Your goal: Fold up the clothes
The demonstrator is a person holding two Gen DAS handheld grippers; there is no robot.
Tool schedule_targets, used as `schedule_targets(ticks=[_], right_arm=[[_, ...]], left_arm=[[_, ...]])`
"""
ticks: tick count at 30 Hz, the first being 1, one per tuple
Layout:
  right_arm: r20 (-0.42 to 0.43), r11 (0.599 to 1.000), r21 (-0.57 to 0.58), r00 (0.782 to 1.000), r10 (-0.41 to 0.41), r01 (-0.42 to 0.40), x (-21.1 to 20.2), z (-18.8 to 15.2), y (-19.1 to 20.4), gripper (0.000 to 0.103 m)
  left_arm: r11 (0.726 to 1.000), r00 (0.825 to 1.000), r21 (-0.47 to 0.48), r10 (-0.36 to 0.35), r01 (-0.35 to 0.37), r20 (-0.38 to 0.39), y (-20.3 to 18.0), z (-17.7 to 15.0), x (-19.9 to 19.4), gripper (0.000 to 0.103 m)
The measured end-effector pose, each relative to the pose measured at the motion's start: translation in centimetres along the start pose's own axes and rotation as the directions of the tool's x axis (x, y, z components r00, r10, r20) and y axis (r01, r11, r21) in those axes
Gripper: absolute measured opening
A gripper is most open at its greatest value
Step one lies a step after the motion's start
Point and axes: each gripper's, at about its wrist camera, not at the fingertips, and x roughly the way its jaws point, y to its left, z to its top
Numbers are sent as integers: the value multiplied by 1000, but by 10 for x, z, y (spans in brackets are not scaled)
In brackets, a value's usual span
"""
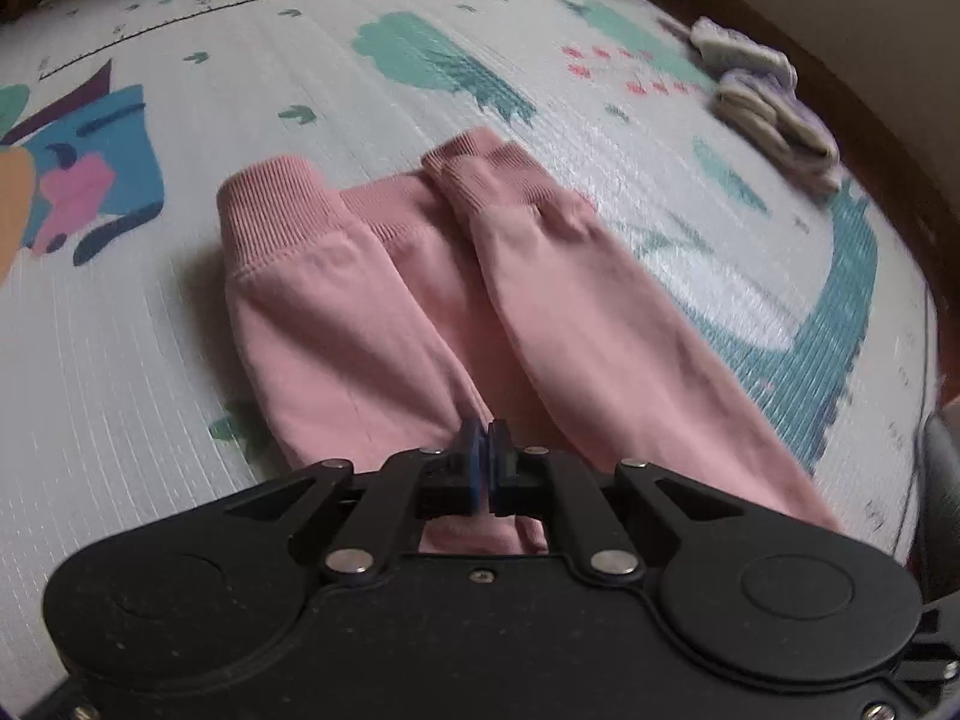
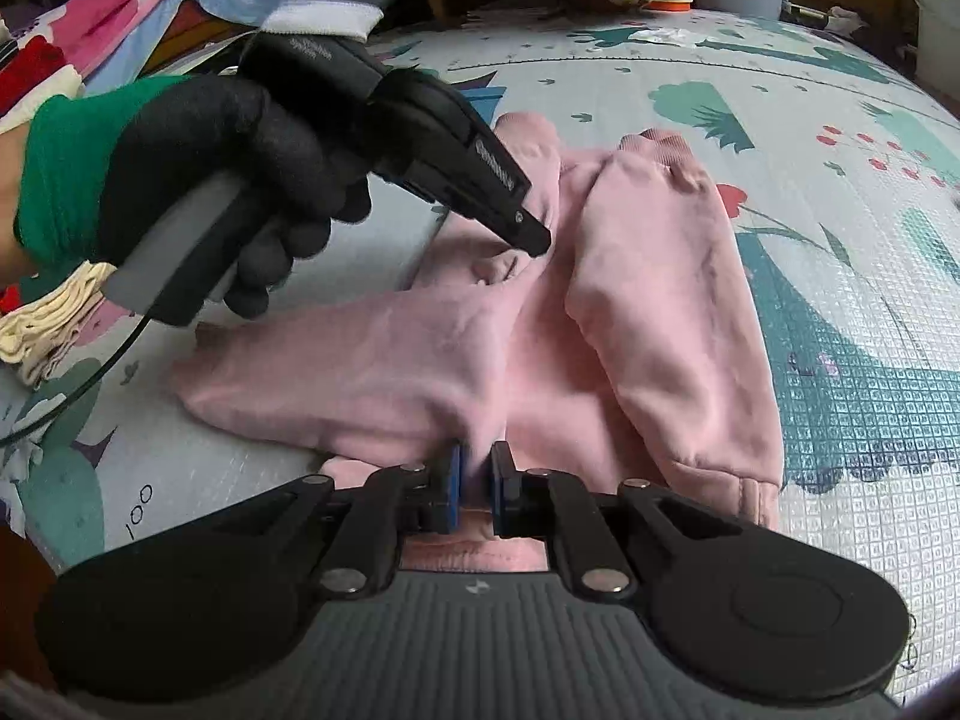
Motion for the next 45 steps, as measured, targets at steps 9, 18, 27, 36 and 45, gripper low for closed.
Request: schedule_targets(ticks=[9,18,27,36,45], right_arm=[[-16,999,40,1000,-2,3,5,-2,-4,18],[-22,996,89,999,-31,33,3,-2,-5,20],[16,997,64,999,-38,37,-14,-6,-5,31],[44,998,-30,998,-53,54,-19,-3,15,31],[15,997,-13,997,-78,78,-18,-12,21,32]], left_arm=[[995,989,-41,98,-94,113,26,19,-3,4],[995,980,-80,66,-52,187,48,1,-57,38],[895,963,-421,228,-148,146,98,-134,-148,45],[814,983,-576,156,-72,98,93,-186,-127,46],[877,962,-454,240,-158,129,66,-163,-129,0]])
